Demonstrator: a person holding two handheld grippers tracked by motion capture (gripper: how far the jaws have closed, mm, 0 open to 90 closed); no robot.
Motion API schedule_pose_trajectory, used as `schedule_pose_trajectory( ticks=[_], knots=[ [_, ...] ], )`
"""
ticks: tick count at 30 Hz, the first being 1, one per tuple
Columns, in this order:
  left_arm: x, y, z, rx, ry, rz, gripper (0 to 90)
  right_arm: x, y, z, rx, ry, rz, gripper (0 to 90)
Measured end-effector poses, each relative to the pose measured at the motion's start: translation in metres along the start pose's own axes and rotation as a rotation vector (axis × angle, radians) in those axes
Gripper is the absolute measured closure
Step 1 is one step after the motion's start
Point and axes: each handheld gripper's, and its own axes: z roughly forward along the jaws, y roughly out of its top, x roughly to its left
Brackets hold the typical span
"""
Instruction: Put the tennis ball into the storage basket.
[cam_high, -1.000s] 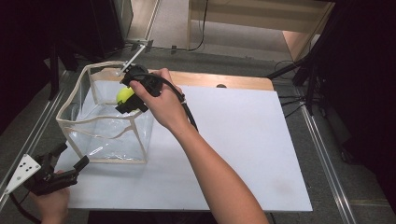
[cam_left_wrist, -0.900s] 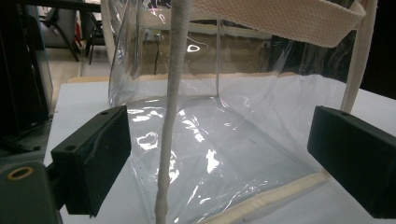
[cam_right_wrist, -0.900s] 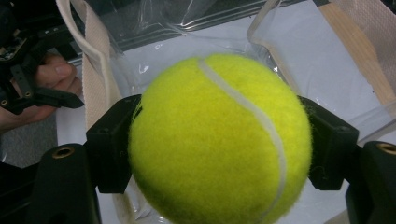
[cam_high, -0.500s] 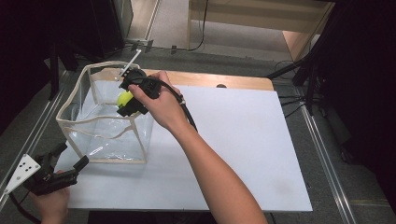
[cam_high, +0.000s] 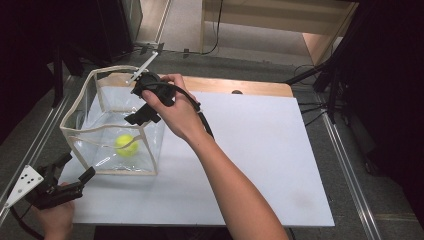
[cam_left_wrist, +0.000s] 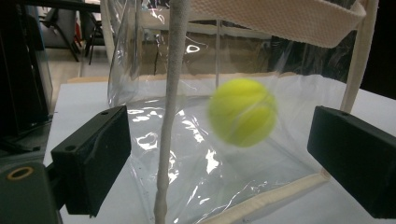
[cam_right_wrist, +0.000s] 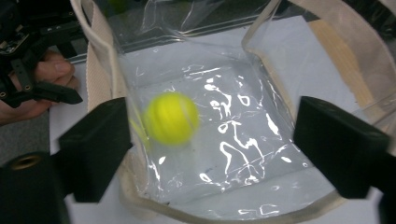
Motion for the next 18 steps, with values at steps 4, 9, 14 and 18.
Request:
schedule_pose_trajectory(
  ticks=[4, 9, 14, 18],
  knots=[
    [-0.001, 0.000, 0.000, 0.000, -0.002, 0.001, 6.5, 0.002, -0.003, -0.008, -0.020, -0.019, 0.002, 9.2],
    [-0.001, 0.000, 0.000, 0.002, 0.000, 0.002, 6.5, -0.001, -0.012, -0.017, -0.053, -0.041, 0.027, 9.1],
    [-0.001, 0.000, 0.000, 0.002, 0.001, 0.001, 6.5, -0.003, -0.023, -0.024, -0.076, -0.054, 0.058, 9.1],
    [-0.001, 0.000, 0.001, 0.002, 0.001, 0.000, 6.5, -0.005, -0.031, -0.028, -0.098, -0.055, 0.068, 9.1]
  ],
)
